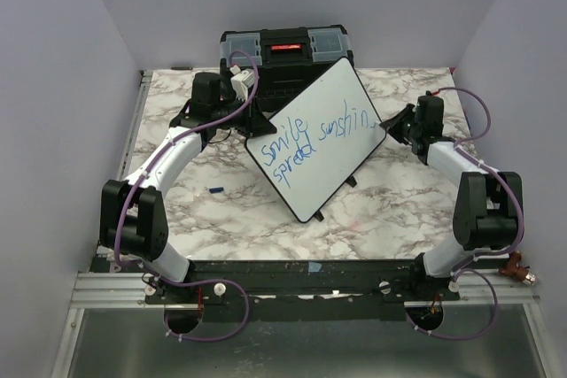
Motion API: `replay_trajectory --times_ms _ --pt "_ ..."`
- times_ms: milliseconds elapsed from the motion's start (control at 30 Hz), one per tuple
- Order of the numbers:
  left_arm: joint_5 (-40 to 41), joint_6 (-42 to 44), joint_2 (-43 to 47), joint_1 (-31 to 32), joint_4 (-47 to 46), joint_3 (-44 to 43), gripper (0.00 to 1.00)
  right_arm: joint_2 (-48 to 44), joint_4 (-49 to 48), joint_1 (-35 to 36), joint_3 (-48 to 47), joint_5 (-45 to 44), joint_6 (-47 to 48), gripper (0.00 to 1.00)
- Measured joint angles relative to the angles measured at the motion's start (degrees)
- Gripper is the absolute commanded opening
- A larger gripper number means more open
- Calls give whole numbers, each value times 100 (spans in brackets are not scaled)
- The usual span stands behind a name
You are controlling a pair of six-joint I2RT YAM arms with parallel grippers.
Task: Write a sentence on the whiteboard
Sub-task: Write a sentence on the whiteboard stand.
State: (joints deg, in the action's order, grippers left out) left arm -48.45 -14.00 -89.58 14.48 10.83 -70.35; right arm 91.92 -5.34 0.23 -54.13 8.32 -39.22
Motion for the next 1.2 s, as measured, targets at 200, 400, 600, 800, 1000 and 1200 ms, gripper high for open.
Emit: replay_trajectory --times_ms 200,400,600,800,1000,1200 --pt "0 0 0 0 0 0 0 2 -9 -9 -2 46 -44 1" --pt "0 0 0 0 0 0 0 2 -114 -31 0 273 -109 1" --pt "0 0 0 2 0 0 0 0 -393 -61 155 426 -153 1" --pt "-2 -2 0 2 0 0 0 -90 -697 -83 450 531 -190 1" --pt "-2 -2 0 2 -2 0 0 -297 -704 -83 758 662 -188 1" --pt "-2 -2 0 2 -2 0 0 -350 -706 -83 866 678 -181 1"
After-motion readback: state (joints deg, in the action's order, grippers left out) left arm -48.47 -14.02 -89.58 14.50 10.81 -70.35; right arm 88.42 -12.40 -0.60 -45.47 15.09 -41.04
